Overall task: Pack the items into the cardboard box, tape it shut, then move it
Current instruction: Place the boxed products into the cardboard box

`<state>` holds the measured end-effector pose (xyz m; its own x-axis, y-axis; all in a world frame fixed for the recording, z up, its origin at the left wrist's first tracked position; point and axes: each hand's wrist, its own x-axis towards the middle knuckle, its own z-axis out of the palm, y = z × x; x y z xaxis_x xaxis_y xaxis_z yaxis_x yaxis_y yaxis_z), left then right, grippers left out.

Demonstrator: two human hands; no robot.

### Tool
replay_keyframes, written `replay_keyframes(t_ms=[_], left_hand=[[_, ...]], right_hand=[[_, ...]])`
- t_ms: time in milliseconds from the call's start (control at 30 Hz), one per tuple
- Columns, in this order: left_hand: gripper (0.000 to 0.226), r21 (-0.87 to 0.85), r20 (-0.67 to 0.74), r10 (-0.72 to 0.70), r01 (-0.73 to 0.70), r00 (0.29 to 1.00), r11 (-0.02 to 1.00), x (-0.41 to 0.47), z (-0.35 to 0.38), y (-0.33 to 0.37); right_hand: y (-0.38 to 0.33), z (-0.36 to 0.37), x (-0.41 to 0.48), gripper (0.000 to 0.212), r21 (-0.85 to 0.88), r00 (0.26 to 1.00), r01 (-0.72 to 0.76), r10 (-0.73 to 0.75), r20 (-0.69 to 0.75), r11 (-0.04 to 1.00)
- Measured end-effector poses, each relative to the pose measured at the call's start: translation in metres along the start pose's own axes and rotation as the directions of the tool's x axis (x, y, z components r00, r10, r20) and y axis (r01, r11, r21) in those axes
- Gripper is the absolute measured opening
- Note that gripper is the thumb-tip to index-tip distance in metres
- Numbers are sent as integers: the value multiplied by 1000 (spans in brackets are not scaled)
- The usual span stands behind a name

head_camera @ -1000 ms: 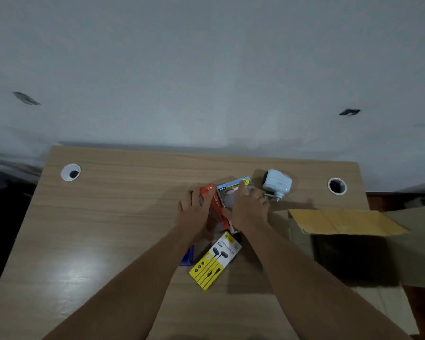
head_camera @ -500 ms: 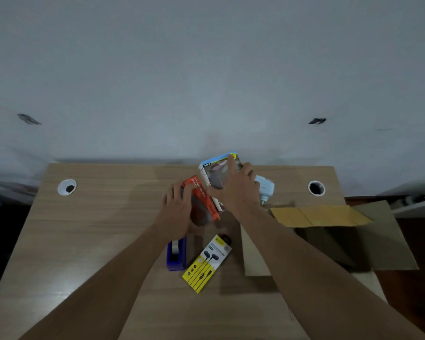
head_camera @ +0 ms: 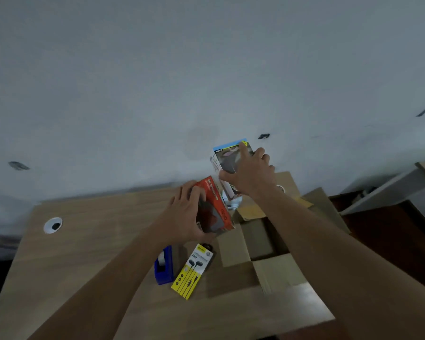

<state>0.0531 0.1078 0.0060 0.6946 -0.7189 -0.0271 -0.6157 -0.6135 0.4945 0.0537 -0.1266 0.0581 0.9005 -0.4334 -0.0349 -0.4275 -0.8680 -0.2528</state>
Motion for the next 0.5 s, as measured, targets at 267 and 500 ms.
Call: replay_keyframes(t_ms=[267, 500], left_hand=[[86, 25, 126, 143, -147, 982, 989, -16, 36, 49], [79, -45, 307, 174, -168, 936, 985, -34, 55, 65]], right_hand=[[97, -30, -45, 103, -29, 979, -205, 204, -10, 978], [149, -32, -79, 104, -31, 951, -309, 309, 27, 951]])
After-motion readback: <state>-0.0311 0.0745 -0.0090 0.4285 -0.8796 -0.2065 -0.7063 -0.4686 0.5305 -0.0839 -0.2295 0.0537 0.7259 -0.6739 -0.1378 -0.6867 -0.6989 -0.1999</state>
